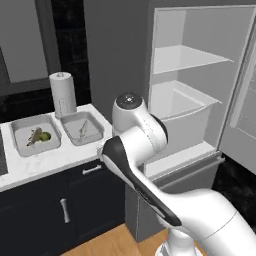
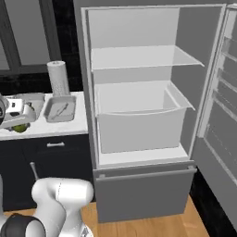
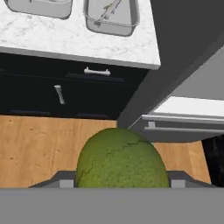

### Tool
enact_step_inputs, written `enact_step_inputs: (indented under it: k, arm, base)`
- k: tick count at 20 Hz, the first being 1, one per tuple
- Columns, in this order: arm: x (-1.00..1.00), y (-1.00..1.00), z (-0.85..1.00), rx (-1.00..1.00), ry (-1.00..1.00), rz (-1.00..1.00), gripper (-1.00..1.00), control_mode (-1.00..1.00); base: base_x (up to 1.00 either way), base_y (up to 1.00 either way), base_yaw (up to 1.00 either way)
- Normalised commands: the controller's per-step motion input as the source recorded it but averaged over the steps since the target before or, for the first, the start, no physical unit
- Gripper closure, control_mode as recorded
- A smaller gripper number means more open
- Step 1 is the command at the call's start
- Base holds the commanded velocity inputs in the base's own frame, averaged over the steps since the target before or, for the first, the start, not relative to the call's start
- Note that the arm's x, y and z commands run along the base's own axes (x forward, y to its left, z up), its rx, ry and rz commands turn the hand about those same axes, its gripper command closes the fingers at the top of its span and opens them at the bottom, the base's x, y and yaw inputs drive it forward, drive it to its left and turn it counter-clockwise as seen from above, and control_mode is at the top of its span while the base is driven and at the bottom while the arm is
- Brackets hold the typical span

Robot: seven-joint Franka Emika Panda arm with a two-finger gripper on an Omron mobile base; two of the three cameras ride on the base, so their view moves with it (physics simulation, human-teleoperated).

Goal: Place one lime and one fish in each tupperware on the nearby counter, to pack two identical lunches.

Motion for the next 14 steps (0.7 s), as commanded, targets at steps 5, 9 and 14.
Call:
enact_step_inputs:
  k: [5, 9, 14]
  arm:
    - [0.00, 0.00, 0.00, 0.00, 0.00, 0.00, 1.00, 1.00]
    - [0.00, 0.00, 0.00, 0.00, 0.00, 0.00, 1.00, 1.00]
    - [0.13, -0.20, -0.10, 0.00, -0.03, 0.03, 1.00, -1.00]
  base:
    - [0.90, 1.00, -0.10]
    - [0.70, 0.68, -0.21]
    - [0.54, -0.04, -0.12]
